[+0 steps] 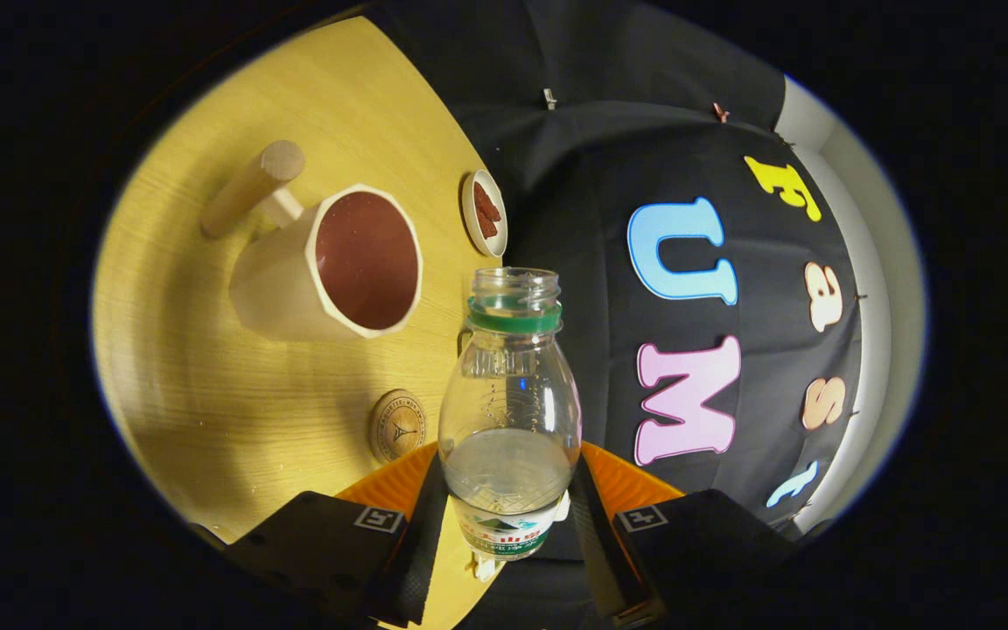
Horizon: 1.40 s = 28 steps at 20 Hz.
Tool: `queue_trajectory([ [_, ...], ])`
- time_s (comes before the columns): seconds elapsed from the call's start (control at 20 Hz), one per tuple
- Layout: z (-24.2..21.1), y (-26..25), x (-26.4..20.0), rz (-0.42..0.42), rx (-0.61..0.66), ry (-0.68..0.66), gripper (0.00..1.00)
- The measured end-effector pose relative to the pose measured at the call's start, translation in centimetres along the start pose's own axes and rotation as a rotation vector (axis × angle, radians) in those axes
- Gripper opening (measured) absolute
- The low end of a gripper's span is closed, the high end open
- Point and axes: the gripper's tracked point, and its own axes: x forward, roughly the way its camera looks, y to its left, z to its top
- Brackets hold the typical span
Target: Take the bottle from table, then pour the juice into the cup, finally place the bottle on the coaster
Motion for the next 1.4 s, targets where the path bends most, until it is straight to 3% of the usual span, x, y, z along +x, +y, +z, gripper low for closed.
queue_trajectory([
  [0.55,0.2,0.4,1.6,0.012,-0.19,-0.014,0.73],
  [1.4,1.0,1.1,2.3,0.042,-0.358,-0.065,0.73],
])
